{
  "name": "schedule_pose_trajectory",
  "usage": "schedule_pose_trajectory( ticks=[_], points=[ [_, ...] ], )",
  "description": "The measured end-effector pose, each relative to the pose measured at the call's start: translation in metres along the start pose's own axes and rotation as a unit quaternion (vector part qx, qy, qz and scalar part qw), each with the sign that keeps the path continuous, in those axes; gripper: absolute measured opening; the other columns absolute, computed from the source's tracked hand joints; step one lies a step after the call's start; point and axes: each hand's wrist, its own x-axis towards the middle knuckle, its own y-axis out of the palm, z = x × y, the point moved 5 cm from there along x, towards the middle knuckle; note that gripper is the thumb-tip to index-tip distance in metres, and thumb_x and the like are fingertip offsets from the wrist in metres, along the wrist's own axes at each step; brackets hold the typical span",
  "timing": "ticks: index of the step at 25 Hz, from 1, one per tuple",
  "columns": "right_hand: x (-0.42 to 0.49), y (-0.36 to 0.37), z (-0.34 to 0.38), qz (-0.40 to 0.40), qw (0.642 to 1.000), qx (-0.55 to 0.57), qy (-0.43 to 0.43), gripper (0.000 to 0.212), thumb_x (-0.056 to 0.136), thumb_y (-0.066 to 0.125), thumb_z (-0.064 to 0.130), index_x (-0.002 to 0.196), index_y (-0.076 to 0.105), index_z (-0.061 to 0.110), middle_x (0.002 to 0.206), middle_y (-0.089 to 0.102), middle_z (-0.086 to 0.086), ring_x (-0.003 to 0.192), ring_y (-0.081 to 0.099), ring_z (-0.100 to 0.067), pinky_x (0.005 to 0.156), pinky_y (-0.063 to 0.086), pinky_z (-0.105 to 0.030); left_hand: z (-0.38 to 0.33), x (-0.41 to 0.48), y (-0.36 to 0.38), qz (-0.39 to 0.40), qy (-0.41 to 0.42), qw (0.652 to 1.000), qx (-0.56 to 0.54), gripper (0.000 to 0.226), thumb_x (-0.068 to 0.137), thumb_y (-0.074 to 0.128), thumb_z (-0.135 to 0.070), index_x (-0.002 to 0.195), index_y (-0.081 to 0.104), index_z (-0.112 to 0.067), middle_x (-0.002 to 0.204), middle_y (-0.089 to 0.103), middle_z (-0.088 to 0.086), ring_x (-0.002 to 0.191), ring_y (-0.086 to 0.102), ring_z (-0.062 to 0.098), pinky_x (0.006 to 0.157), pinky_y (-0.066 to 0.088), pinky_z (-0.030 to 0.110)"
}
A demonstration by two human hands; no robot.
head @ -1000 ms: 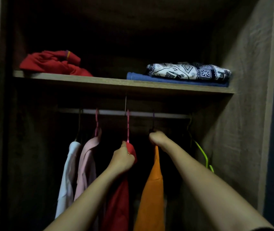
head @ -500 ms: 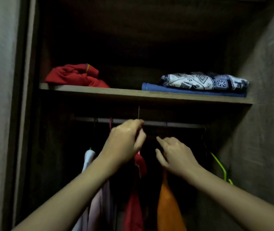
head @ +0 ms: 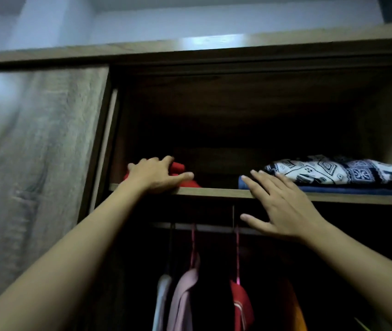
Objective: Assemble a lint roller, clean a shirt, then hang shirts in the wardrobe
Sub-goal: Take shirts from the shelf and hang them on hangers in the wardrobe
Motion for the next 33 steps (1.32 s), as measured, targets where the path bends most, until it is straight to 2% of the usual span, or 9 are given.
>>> schedule_pose_trajectory(
  ticks=[3, 6, 9, 12, 16, 21, 26, 29, 33],
  points=[
    [-0.002, 0.000, 0.000, -0.023, 1.000, 0.012, -0.010, 0.082, 0.079, 0.032, 0.071, 0.139, 0.041, 0.015, 0.138, 0.051, -0.015, 0.128, 0.049, -0.028, 0.108, 0.020, -0.036, -0.013, -0.008, -0.026, -0.019, 0.088, 0.995, 0.046, 0.077, 0.064, 0.044, -0.085, 0.114, 0.052, -0.028, 0.116, 0.058, 0.002, 0.105, 0.055, 0.023, 0.081, 0.045, 0.037],
    [-0.001, 0.001, -0.001, -0.039, 0.999, 0.013, -0.008, 0.083, 0.078, 0.031, 0.073, 0.137, 0.043, 0.016, 0.137, 0.052, -0.014, 0.127, 0.050, -0.028, 0.107, 0.021, -0.036, -0.018, -0.009, -0.057, -0.093, 0.120, 0.983, 0.101, 0.078, 0.060, 0.048, -0.086, 0.121, 0.043, -0.038, 0.128, 0.051, -0.002, 0.121, 0.044, 0.024, 0.092, 0.037, 0.047],
    [0.000, 0.002, 0.000, -0.042, 0.999, 0.009, -0.020, 0.085, 0.074, 0.036, 0.073, 0.138, 0.042, 0.016, 0.138, 0.051, -0.015, 0.127, 0.050, -0.028, 0.107, 0.021, -0.036, -0.003, 0.001, -0.047, 0.040, 0.108, 0.987, -0.113, 0.098, 0.044, 0.055, -0.091, 0.132, 0.027, -0.057, 0.150, 0.029, -0.008, 0.136, 0.030, 0.023, 0.108, 0.031, 0.051],
    [-0.002, 0.003, 0.000, -0.023, 0.999, 0.019, -0.012, 0.086, 0.074, 0.036, 0.074, 0.139, 0.040, 0.018, 0.139, 0.050, -0.014, 0.129, 0.048, -0.027, 0.108, 0.018, -0.035, 0.001, -0.007, -0.019, 0.169, 0.128, 0.956, -0.200, 0.081, 0.048, 0.071, -0.078, 0.121, 0.043, -0.060, 0.129, 0.053, -0.017, 0.114, 0.054, 0.009, 0.098, 0.047, 0.034],
    [0.001, -0.006, -0.001, 0.011, 0.996, 0.091, 0.004, 0.094, 0.074, 0.015, 0.082, 0.148, 0.016, 0.025, 0.155, 0.023, -0.001, 0.144, 0.020, -0.014, 0.114, 0.000, -0.028, 0.000, -0.032, -0.036, -0.011, 0.244, 0.960, -0.134, 0.073, 0.064, 0.077, -0.034, 0.130, 0.045, -0.041, 0.112, 0.060, -0.006, 0.102, 0.059, 0.013, 0.084, 0.047, 0.024],
    [-0.011, -0.042, 0.015, 0.016, 0.870, 0.475, 0.131, 0.111, 0.056, 0.036, 0.090, 0.147, 0.006, 0.033, 0.156, 0.016, 0.010, 0.142, 0.013, -0.005, 0.116, 0.012, -0.029, 0.004, -0.125, -0.056, -0.065, 0.380, 0.879, -0.279, 0.070, 0.058, 0.068, -0.029, 0.123, 0.042, -0.036, 0.113, 0.058, -0.016, 0.100, 0.057, -0.008, 0.082, 0.043, 0.008],
    [-0.051, -0.087, 0.072, 0.036, 0.863, 0.502, 0.038, 0.090, 0.067, 0.058, 0.065, 0.142, 0.015, 0.040, 0.146, 0.030, 0.015, 0.135, 0.025, 0.008, 0.109, 0.020, -0.010, 0.033, -0.149, 0.028, 0.083, 0.324, 0.868, -0.367, 0.031, 0.076, 0.067, -0.015, 0.105, 0.067, -0.027, 0.100, 0.069, -0.016, 0.119, 0.055, 0.012, 0.093, 0.047, 0.017],
    [-0.099, -0.085, 0.112, 0.123, 0.861, 0.494, -0.011, 0.069, 0.077, 0.060, 0.053, 0.136, 0.037, 0.027, 0.134, 0.047, 0.011, 0.124, 0.043, 0.002, 0.103, 0.030, -0.008, 0.060, -0.180, 0.093, 0.248, 0.252, 0.862, -0.364, 0.039, 0.067, 0.075, -0.016, 0.095, 0.069, -0.042, 0.086, 0.070, -0.023, 0.081, 0.064, -0.009, 0.100, 0.045, 0.044],
    [-0.178, -0.067, 0.150, 0.237, 0.830, 0.505, 0.013, 0.031, 0.082, 0.047, 0.051, 0.101, 0.053, 0.027, 0.094, 0.055, 0.019, 0.093, 0.052, 0.003, 0.086, 0.041, -0.017, -0.001, -0.308, 0.058, 0.205, 0.270, 0.828, -0.448, 0.050, 0.058, 0.075, -0.026, 0.094, 0.041, -0.035, 0.101, 0.059, -0.013, 0.089, 0.058, -0.005, 0.079, 0.046, 0.015]
  ],
)
